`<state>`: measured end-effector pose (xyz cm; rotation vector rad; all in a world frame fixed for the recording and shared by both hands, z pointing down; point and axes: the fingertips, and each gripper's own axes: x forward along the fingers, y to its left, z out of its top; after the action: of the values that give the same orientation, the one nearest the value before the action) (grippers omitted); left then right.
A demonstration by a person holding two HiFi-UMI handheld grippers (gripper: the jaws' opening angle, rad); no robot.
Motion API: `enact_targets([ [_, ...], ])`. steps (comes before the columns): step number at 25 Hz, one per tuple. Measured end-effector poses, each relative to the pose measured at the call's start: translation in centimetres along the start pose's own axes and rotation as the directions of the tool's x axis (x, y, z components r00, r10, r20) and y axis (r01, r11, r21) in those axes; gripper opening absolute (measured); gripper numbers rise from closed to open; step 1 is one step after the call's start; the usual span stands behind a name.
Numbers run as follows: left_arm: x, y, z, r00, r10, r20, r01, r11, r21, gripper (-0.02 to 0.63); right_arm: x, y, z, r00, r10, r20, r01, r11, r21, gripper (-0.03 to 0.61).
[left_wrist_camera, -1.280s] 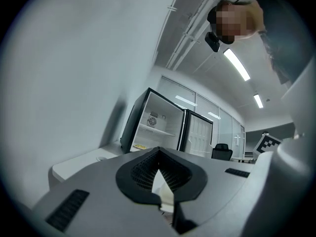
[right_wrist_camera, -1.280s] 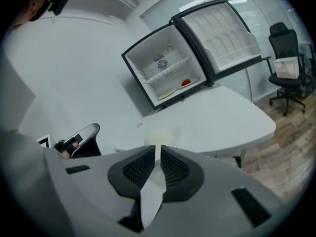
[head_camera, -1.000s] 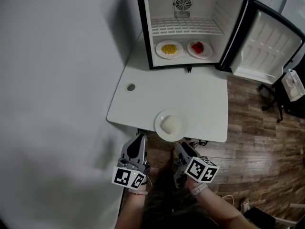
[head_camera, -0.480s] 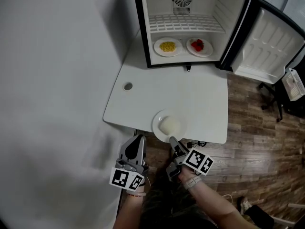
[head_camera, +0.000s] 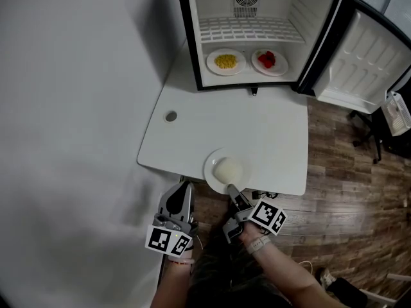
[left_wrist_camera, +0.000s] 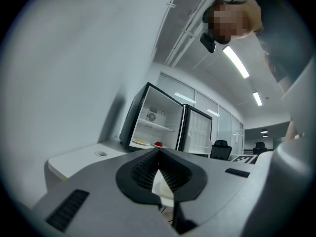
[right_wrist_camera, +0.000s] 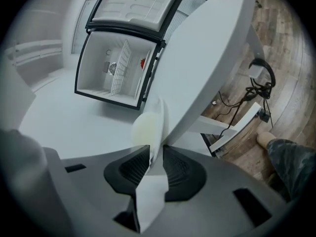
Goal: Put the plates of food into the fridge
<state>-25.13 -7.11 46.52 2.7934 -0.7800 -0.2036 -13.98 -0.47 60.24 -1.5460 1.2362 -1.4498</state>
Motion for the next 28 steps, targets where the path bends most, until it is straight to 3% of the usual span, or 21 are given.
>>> enact_targets([
  [10,0.4,0.1,-0.5,1.0,-0.009,-0.015,0.008,1.0,-0.005,0.006,-0.4,-0.1,0.2,0.999,0.05,0.005,-0.05,0.985,0.167,0.018],
  [18,1.3,0.2,0.3,1.0,-0.025,-0.011,0.025,1.0,-0.001,0.006,-1.5,0.8,0.8,1.0,0.026,0.001,-0.026,0.984,0.174,0.015],
  [28,8.4,1.3,5.4,0.999,-0.045,0.031,0.044,0.998,0.042,0.006,-0.4,8.3,8.8,0.998,0.067,0.022,-0.069,0.985,0.16,0.015],
])
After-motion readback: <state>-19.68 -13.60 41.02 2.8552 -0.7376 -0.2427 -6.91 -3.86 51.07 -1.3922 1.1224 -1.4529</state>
